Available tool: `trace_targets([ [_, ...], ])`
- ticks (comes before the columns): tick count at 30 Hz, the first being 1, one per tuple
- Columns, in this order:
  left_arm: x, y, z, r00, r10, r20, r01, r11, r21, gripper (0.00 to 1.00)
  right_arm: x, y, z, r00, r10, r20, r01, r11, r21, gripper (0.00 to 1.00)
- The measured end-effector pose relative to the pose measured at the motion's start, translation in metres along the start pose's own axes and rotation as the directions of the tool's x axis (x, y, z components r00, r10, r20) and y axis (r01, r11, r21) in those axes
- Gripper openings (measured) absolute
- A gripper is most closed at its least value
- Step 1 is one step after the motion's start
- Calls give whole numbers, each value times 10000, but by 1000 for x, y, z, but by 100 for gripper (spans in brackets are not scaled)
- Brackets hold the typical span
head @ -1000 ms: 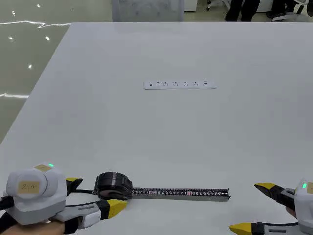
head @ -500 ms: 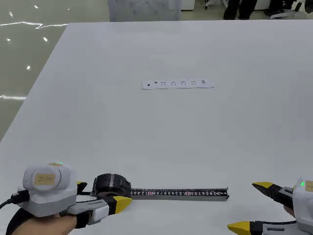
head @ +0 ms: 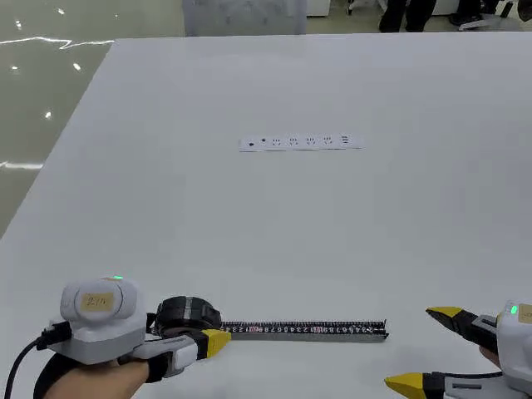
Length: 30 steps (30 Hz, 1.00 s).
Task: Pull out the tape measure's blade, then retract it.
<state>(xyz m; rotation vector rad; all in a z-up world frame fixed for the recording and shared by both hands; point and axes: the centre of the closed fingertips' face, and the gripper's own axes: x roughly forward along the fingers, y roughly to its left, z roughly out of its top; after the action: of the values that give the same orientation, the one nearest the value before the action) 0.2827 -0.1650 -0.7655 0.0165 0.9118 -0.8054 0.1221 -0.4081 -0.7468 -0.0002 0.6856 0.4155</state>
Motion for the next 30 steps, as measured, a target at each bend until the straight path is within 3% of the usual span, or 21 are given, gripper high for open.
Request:
trace_targets([
  [8,1,1,3,9992,250,319,-224,9966,-795,77,2,-1,-3,10000,56,6,-56,10000,51,79],
  [15,2,2,2,9964,688,494,-647,9946,-812,76,4,1,-1,9999,136,41,-136,9999,0,78],
  [22,4,4,5,9884,1274,823,-1169,9856,-1224,75,5,-1,-1,9998,154,94,-154,9999,-44,78],
  [30,5,8,4,9800,1710,1013,-1577,9792,-1273,72,8,-3,0,9997,200,119,-199,9998,-66,78],
])
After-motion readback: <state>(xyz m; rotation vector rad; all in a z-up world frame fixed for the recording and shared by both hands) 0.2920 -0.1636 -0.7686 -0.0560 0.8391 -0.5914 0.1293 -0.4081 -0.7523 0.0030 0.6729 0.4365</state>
